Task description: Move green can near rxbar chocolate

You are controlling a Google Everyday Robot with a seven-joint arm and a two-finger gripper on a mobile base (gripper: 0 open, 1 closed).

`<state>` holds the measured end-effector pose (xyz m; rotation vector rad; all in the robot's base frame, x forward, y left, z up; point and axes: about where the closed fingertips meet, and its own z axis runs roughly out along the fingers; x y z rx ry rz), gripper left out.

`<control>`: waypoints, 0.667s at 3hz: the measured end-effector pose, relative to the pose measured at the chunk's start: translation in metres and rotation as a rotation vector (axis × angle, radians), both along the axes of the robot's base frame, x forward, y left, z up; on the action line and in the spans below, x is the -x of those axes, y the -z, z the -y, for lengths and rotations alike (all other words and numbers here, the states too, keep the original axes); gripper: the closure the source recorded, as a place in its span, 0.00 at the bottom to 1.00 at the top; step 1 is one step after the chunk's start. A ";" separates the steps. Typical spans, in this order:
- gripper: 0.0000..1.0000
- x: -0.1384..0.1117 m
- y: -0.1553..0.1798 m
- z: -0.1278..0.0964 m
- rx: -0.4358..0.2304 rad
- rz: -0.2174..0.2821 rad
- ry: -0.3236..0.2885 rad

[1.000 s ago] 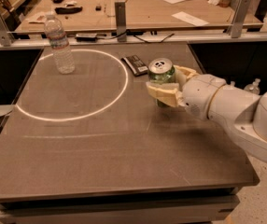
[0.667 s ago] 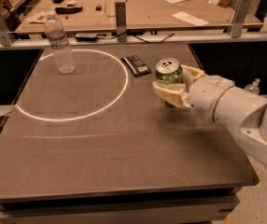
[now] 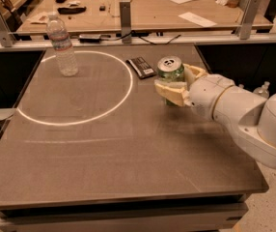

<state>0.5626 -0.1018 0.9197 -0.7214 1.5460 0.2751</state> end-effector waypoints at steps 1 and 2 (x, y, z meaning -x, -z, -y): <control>1.00 -0.033 -0.004 -0.005 -0.030 0.029 0.015; 1.00 -0.060 -0.006 -0.004 -0.045 0.031 0.056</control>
Offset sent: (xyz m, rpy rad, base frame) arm 0.0963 -0.0017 0.0061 0.0640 -0.0289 -0.1144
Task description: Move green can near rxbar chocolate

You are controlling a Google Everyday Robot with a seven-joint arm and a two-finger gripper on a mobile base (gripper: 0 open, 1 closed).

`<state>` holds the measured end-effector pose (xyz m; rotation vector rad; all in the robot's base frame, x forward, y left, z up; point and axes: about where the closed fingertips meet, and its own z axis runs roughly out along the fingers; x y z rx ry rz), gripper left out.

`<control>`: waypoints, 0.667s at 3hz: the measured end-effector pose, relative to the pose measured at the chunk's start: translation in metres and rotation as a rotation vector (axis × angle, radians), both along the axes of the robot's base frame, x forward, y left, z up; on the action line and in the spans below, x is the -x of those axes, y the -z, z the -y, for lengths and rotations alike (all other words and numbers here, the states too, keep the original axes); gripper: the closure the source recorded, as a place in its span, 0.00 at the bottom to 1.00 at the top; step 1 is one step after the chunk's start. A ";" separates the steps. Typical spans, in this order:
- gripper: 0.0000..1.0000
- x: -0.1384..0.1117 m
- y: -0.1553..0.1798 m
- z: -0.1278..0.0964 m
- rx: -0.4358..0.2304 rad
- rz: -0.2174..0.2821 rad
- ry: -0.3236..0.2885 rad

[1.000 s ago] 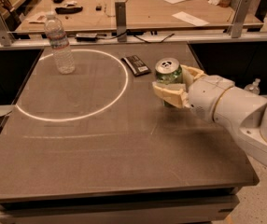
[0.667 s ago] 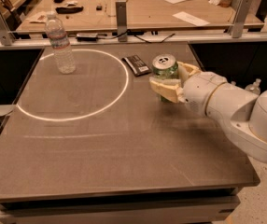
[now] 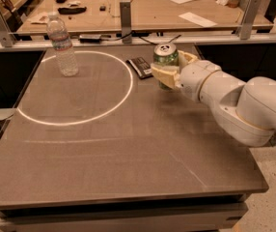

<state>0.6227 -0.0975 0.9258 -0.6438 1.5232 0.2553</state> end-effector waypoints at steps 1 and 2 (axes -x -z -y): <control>1.00 -0.019 0.003 0.011 -0.013 -0.026 0.065; 1.00 -0.028 0.012 0.027 -0.032 -0.064 0.137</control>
Offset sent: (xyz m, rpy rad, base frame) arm 0.0385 -0.0522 -0.0257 0.0547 0.1136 -0.2329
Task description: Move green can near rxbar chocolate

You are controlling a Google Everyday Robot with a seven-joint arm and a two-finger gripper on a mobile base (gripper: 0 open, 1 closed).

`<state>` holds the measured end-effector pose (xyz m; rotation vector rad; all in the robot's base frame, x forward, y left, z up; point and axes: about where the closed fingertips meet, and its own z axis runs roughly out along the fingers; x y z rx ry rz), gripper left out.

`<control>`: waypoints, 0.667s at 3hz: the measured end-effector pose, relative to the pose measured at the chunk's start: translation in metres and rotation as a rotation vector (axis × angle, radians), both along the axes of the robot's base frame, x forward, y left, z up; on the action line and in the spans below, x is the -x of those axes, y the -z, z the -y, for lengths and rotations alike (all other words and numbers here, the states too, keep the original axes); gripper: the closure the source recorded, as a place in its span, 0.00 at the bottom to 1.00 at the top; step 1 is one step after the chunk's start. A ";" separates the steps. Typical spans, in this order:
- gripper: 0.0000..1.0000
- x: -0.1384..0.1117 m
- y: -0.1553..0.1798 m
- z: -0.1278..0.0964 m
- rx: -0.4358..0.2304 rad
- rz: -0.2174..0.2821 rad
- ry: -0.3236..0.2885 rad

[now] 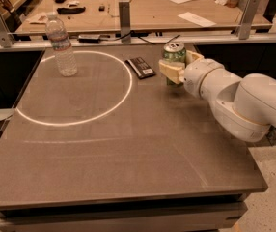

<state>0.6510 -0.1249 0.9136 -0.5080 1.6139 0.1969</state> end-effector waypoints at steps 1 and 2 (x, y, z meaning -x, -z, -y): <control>1.00 -0.007 0.002 0.009 -0.045 -0.025 0.035; 1.00 -0.008 0.009 0.009 -0.068 -0.052 0.043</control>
Offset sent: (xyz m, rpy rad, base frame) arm 0.0096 -0.0139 -0.0185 0.0961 0.0916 -0.0560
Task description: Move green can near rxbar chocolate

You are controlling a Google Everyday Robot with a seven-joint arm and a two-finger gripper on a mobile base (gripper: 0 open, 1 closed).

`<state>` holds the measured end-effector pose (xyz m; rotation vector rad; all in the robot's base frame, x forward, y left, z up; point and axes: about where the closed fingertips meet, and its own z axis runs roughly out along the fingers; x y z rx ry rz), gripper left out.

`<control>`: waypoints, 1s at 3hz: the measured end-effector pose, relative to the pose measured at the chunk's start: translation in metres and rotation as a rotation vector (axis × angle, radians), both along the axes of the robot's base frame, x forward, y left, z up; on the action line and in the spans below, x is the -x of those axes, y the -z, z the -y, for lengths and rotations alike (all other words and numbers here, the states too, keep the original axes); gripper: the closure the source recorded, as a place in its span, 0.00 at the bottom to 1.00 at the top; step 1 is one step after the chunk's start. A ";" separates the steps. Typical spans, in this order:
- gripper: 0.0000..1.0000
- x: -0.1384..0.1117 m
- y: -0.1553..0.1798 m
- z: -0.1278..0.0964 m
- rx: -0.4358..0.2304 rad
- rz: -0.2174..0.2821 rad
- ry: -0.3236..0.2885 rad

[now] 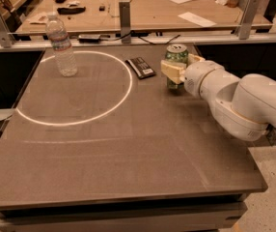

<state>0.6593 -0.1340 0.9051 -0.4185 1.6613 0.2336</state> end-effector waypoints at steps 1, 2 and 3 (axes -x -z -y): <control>0.82 0.003 0.007 -0.001 -0.006 -0.029 0.008; 0.59 0.009 0.012 -0.003 -0.052 -0.052 -0.001; 0.36 0.011 0.014 -0.003 -0.099 -0.048 -0.005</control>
Offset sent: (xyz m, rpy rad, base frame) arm -0.0200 0.0021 -0.0208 0.1136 0.0818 0.0077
